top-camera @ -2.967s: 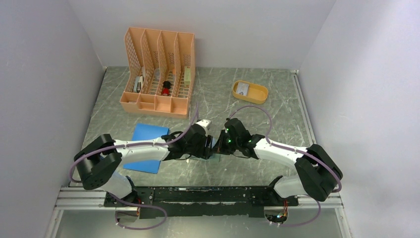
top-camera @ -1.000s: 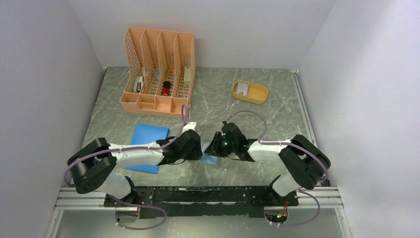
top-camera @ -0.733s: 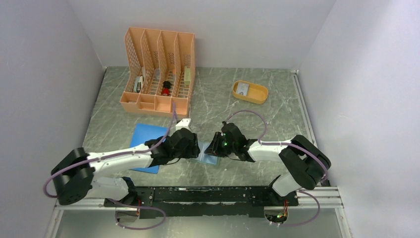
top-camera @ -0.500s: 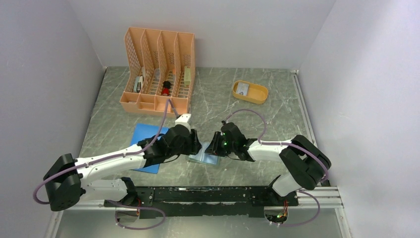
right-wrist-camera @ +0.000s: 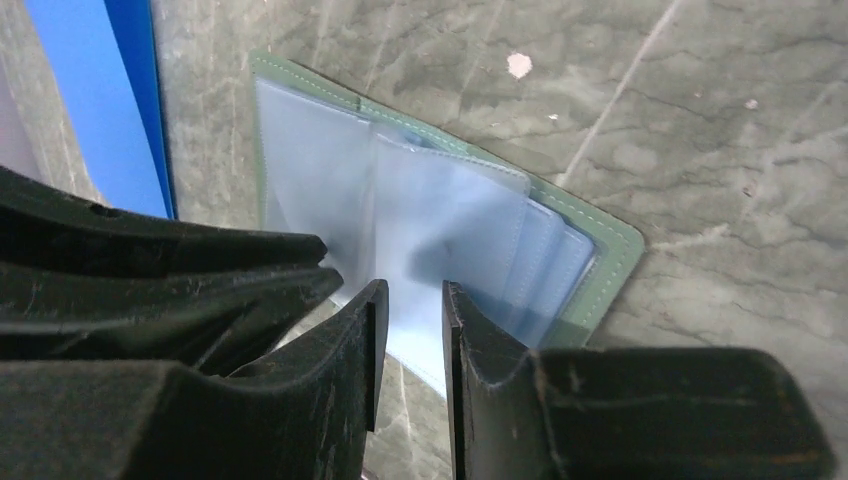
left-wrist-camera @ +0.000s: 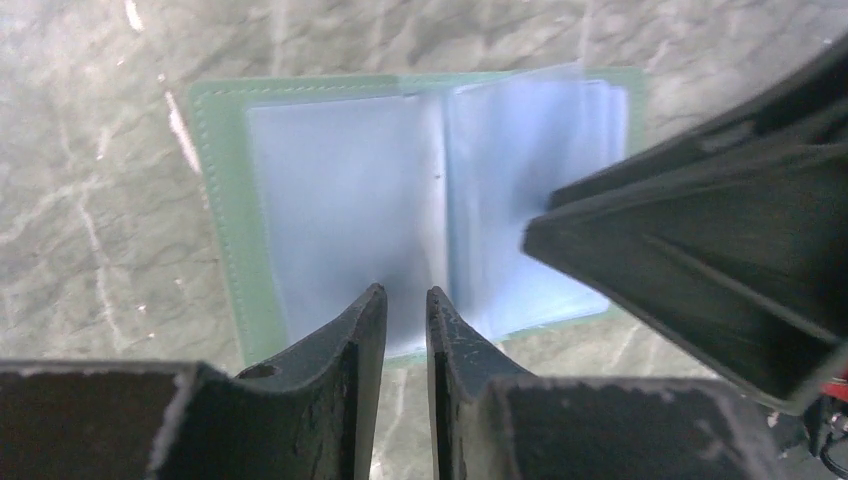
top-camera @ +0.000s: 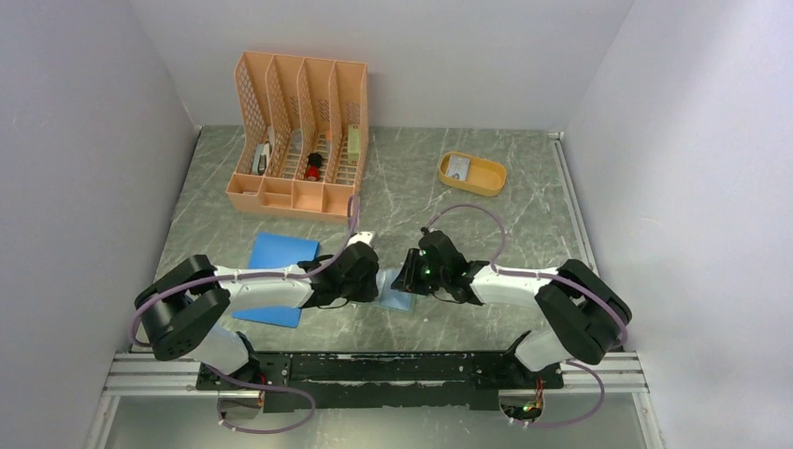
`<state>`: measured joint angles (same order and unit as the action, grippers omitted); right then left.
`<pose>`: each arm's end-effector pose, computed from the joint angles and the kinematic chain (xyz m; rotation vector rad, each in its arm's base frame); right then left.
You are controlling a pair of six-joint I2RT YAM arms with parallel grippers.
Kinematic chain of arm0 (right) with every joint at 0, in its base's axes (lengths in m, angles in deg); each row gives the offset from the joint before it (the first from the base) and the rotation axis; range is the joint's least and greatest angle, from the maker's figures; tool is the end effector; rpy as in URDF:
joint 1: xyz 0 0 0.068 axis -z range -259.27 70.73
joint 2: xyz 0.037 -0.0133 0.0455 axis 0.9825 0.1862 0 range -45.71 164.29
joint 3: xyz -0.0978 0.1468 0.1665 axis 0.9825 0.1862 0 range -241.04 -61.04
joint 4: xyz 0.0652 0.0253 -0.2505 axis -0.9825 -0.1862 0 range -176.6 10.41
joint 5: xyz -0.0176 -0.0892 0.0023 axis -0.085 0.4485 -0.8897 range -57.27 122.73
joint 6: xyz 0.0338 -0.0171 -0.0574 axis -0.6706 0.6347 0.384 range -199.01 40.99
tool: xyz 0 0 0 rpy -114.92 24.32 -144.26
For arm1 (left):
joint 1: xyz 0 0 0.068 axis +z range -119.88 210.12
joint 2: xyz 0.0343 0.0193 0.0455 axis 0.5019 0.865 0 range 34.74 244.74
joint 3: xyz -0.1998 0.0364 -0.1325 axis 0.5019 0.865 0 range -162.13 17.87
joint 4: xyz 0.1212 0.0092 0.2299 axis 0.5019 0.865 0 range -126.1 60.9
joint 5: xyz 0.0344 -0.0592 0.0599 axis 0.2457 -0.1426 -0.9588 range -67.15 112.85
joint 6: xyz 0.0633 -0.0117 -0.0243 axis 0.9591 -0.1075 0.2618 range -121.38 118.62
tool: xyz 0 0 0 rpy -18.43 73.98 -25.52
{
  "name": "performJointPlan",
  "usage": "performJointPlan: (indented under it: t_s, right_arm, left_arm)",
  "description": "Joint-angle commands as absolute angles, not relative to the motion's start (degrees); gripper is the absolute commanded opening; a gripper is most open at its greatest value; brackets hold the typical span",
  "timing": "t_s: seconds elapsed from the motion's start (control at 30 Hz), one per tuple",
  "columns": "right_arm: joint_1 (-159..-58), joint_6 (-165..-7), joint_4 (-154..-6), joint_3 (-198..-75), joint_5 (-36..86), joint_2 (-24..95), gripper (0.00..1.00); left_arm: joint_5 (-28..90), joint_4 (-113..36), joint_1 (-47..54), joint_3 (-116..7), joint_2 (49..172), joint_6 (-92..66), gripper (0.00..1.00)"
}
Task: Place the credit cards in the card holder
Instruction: Open the card holder at the center of the board.
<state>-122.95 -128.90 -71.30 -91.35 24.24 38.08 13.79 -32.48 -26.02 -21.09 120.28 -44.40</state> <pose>0.1960 0.1985 0.0933 0.0604 2.5635 0.9002 0.1719 -0.2404 0.1106 0.2159 2.5095 -0.5645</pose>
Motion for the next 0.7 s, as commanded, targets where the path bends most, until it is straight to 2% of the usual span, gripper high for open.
performJointPlan:
  t_s: [0.0, 0.27, 0.33, 0.5, 0.67]
  right_arm:
    - [-122.90, -127.65, -77.99, -89.16, 27.60, 36.49, 0.31]
    - [-122.95, -129.02, -84.10, -87.53, 30.46, 31.97, 0.34]
    - [-122.95, -129.40, -85.87, -87.10, 31.15, 30.28, 0.37]
    - [-122.91, -129.86, -88.34, -86.79, 32.64, 26.24, 0.55]
    - [-122.87, -128.30, -87.12, -88.45, 32.43, 29.30, 0.57]
  left_arm:
    - [11.82, -35.66, -24.72, -17.91, 120.23, -45.99, 0.27]
    - [12.87, -38.21, -24.18, -15.95, 120.46, -46.46, 0.26]
    - [12.87, -38.06, -24.12, -16.17, 120.15, -46.47, 0.26]
    - [13.42, -38.11, -24.18, -17.74, 119.15, -45.76, 0.27]
    - [14.59, -38.78, -24.11, -18.31, 119.97, -45.81, 0.26]
